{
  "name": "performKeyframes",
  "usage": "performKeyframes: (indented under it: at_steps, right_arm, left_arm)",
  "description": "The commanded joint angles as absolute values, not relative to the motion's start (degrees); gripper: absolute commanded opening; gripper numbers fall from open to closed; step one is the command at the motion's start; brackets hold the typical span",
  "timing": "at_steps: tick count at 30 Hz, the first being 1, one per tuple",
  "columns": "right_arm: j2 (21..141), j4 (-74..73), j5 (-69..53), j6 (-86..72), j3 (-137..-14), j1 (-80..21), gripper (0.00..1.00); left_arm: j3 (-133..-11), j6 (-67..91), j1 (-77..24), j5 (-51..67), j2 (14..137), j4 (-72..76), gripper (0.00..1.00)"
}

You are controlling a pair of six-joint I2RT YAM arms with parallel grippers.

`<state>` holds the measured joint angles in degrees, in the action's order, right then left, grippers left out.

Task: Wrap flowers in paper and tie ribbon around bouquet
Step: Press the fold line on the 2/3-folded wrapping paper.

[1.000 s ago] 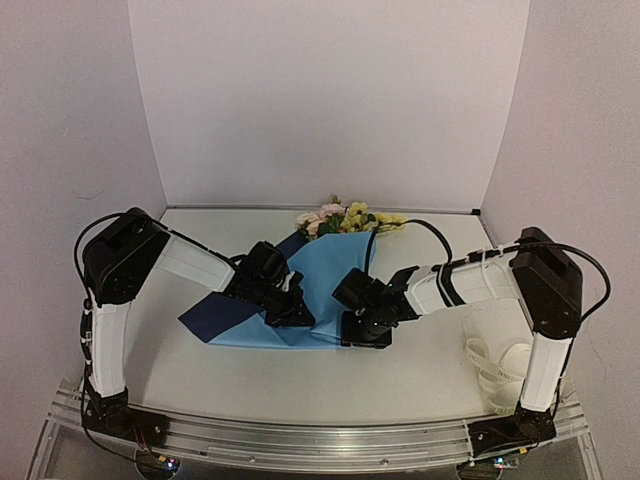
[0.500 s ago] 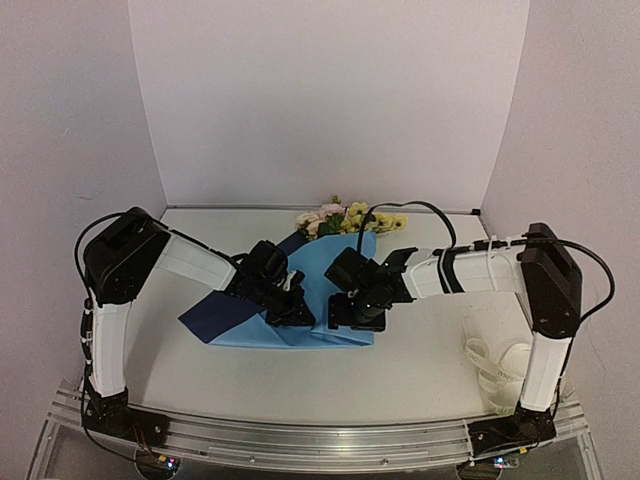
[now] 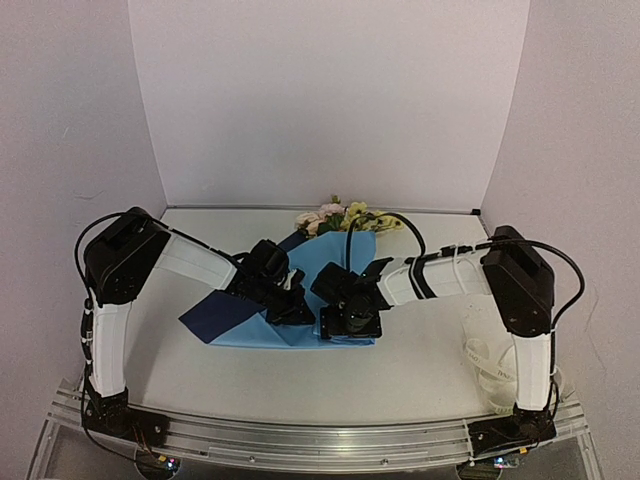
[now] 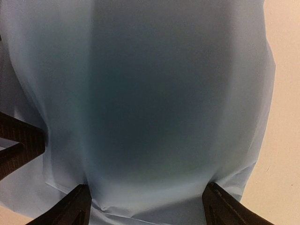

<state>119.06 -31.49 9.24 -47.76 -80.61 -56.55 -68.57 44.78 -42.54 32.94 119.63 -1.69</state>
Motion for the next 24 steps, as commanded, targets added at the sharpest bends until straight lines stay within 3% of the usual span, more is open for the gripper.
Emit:
performKeyframes:
  at_steps: [1, 10, 24]
  right_arm:
    - [121.9, -34.9, 10.6, -48.2, -81.5, -56.8, 0.85]
    - [120.6, -34.7, 9.5, -48.9, -81.7, -56.7, 0.86]
    - [116.8, -32.8, 7.8, -49.9, -80.4, -56.7, 0.88]
  left_arm:
    - [-70.0, 43.8, -42.4, 29.8, 117.6, -4.0, 0.05]
    - [-72.1, 44.6, -42.7, 34.6, 113.8, -2.4, 0.09]
    - [-71.6, 45.6, -44.0, 37.1, 122.0, -4.7, 0.02]
